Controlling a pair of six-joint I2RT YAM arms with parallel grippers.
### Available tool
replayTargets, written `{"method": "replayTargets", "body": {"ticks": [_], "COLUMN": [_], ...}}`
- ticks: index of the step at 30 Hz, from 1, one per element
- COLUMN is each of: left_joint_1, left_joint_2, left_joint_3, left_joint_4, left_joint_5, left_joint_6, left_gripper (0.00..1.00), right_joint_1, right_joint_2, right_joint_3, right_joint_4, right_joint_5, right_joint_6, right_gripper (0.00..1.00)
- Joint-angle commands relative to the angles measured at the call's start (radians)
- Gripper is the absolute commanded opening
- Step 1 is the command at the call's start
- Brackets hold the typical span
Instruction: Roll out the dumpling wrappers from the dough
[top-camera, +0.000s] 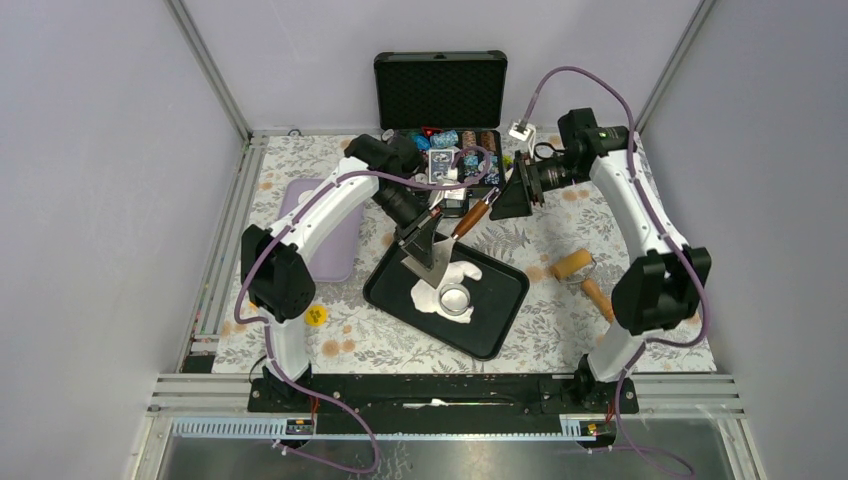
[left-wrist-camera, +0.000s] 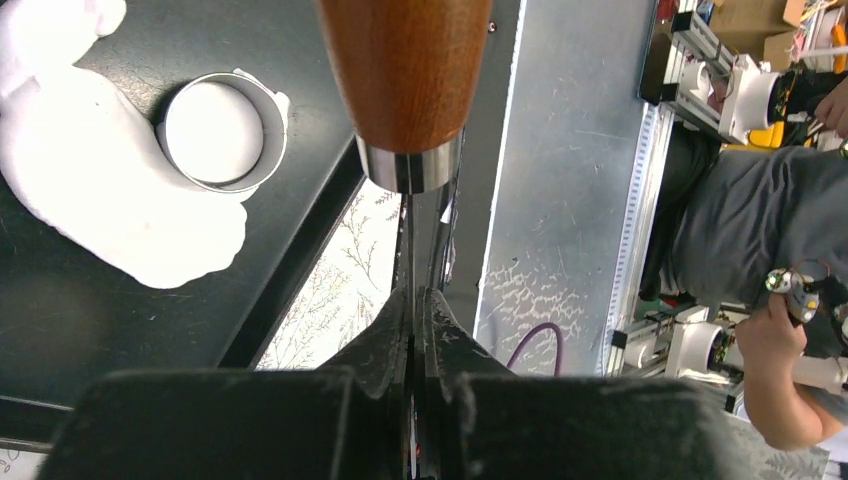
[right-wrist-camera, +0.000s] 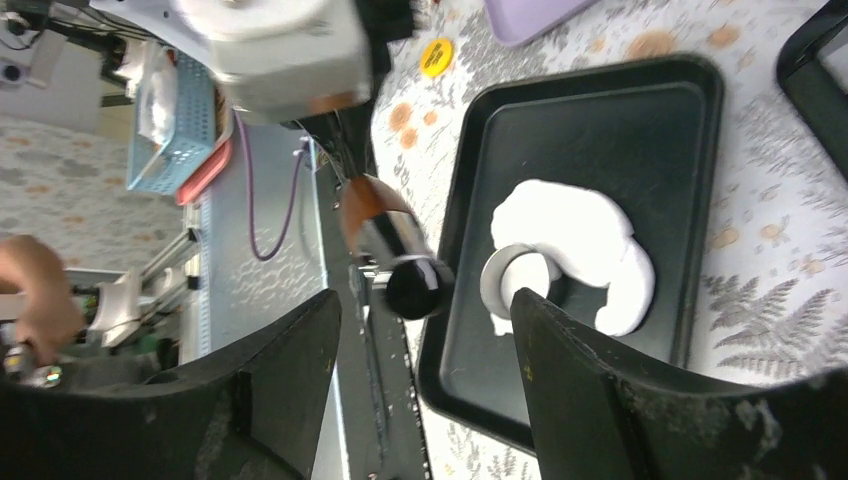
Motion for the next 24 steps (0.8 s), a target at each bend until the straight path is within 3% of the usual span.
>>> {"method": "replayTargets", "body": {"ticks": [1, 8, 17, 24], "left_joint_1": [-0.015, -0.042, -0.04, -0.042], "left_joint_2": [-0.006, 0.012, 0.021, 0.032], "left_joint_3": [0.06, 0.048, 0.006, 0.006], "left_joint_4": [-0.11, -0.095, -0.02, -0.027], "left_joint_5": [0.067, 0.056, 0.031, 0.025], "left_joint_6": [0.134, 0.125, 0.074, 0.083], "left_gripper": [0.0, 0.0, 0.0, 0.0], "right_joint_1": [-0.003, 0.021, 0.082, 0.138], "right_joint_2": [0.1, 0.132, 0.092, 0.113], "right_joint_3": [0.108, 0.142, 0.117, 0.137], "right_joint_4": [-0.356, -0.389, -0.389, -0.39], "right_joint_5": [-0.073, -0.116, -0.058, -0.038], "right_joint_6": [-0.29, -0.284, -0.309, -0.281], "right_gripper": [0.7, 0.7, 0.69, 0.59]}}
